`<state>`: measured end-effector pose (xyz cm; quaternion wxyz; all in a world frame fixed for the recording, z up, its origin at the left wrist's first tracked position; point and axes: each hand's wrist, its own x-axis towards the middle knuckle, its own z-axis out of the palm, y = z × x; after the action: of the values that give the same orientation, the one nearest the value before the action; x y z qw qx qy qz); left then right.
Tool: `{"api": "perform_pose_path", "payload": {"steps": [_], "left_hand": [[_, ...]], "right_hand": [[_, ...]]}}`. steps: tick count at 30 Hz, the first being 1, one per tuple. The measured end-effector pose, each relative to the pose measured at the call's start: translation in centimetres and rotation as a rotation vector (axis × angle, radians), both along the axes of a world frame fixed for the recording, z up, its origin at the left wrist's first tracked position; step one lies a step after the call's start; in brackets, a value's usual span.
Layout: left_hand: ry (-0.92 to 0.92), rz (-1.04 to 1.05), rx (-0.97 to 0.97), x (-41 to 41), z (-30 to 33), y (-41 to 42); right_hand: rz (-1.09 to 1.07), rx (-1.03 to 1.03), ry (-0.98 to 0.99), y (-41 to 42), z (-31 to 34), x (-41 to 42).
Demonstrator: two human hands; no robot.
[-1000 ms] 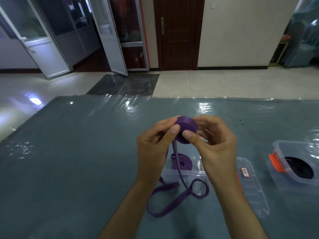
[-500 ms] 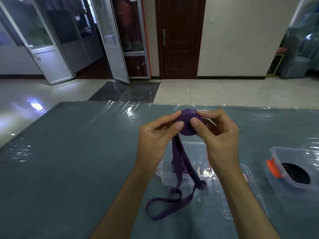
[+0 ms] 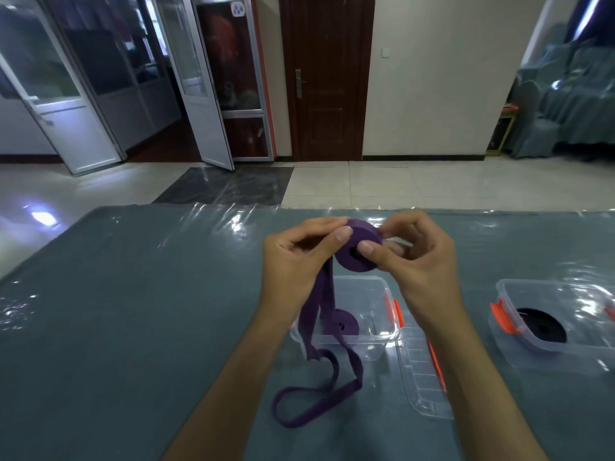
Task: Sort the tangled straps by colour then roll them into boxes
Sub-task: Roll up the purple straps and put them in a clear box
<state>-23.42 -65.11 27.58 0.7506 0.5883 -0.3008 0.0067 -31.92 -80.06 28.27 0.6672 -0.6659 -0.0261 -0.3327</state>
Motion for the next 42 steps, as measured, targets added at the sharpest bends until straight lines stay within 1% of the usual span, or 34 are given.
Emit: {"api": "perform_pose_path", "payload": {"steps": [2,4,8,10,13,15,18,21,24,30,34,36,40,42], "left_hand": [[-0.007,-0.068,0.019,0.1,0.1,0.3],[-0.021,-0.105,0.031,0.5,0.8,0.5],[-0.079,0.045,0.036,0.3,1.5,-0.5],[-0.071,0.047,0.032,0.1,1.3,-0.8],[-0.059,-0.076,0.079,0.7,1.6,-0.2],[-0.087,-0.133,0.113,1.4,2.7,0.3],[-0.138,-0.117,0.145,1.8,4.6,0.6],[-0.091,-0.133,0.107,1.8,6.2,0.4],[-0.054,-0.173,0.075,2.1,7.9,0.3],[-0.047,-0.072,-0.063,1.9,11.3,-0.5],[-0.082,-0.152,-0.01,2.7,12.4,0.1],[-0.113,-0.104,-0.009,2.9,13.2,0.5],[-0.209,0.081,-0.079,3.0,14.6,1.1],[-0.214,0.095,-0.089,3.2,14.8,1.3]], "right_hand": [[-0.049,-0.039,-0.046,0.0,0.1,0.0],[-0.046,0.002,-0.051,0.3,-0.3,0.0],[0.001,0.057,0.024,0.3,-0.2,-0.3],[-0.042,-0.011,0.016,-0.1,0.5,-0.4],[-0.108,-0.101,-0.042,-0.5,0.8,-0.3],[-0.098,-0.081,-0.059,-0.5,0.9,-0.1],[-0.031,-0.061,-0.06,-0.6,2.0,0.0],[0.009,-0.109,-0.062,-1.1,4.0,0.3],[-0.021,-0.188,-0.116,-1.0,5.7,0.9],[-0.092,-0.051,-0.25,0.6,8.7,2.6],[-0.121,-0.007,-0.286,0.9,10.6,3.3],[-0.12,-0.027,-0.282,1.0,11.0,3.6],[-0.043,-0.089,-0.191,1.0,11.8,4.1],[-0.016,-0.088,-0.188,1.1,12.1,4.1]]}}
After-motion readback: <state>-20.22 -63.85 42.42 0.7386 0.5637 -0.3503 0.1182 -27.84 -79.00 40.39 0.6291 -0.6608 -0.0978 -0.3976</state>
